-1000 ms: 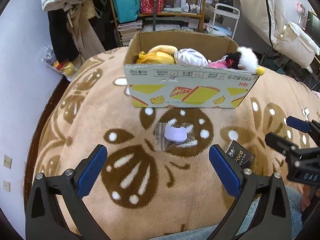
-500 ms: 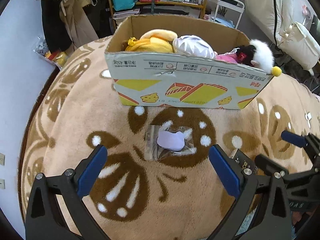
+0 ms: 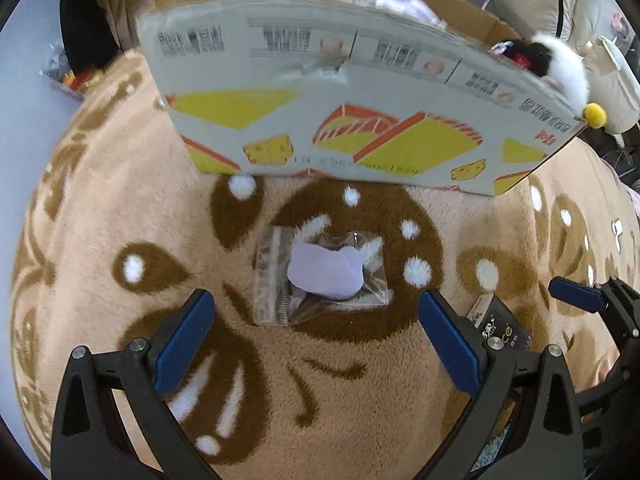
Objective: Organize soft objects
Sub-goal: 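Grasp the clear bag with the left tool while the right tool grasps the black Face tissue pack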
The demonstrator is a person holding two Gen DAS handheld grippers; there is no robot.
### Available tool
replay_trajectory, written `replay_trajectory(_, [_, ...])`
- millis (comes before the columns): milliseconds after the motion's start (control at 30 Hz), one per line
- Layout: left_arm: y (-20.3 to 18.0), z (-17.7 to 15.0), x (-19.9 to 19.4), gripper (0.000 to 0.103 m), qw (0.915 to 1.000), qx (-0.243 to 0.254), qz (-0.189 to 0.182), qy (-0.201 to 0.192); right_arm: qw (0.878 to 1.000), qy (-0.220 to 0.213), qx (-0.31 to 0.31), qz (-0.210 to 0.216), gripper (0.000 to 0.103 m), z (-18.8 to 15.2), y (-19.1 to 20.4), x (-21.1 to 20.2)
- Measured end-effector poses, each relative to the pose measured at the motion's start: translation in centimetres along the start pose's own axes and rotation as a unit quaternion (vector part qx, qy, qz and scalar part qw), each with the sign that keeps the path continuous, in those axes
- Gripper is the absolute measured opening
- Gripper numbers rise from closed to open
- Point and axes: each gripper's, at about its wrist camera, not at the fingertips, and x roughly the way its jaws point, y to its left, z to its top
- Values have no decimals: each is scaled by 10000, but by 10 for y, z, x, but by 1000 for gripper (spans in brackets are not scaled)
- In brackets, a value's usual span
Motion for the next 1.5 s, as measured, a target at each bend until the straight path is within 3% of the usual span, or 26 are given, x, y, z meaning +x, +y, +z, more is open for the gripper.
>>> replay_trajectory(267, [3,2,19,100,9998,38,171,136,9991,332,-250,13,98,-2,12,16])
replay_trajectory(433, [-1,4,23,99,9995,97,271,130,9985,423,-315,-144,83,-3,17,20])
replay_trajectory(733, [-13,4,42,95,9988,152,451,73,9985,417,-289,-181,79,-1,16,20])
replay_trajectory(900, [-11,1,43,89,9988,103,479,27,9978,405,-337,-408,61,-4,20,18])
replay_trajectory(1233, [-10,-3,39,77,9981,205,572,-128,9984,349,-238,-364,59,-7,11,14])
replay_trajectory(1500, [-9,-3,33,77,9978,271,574,-171,9994,205,-156,-249,57,-7,3,8])
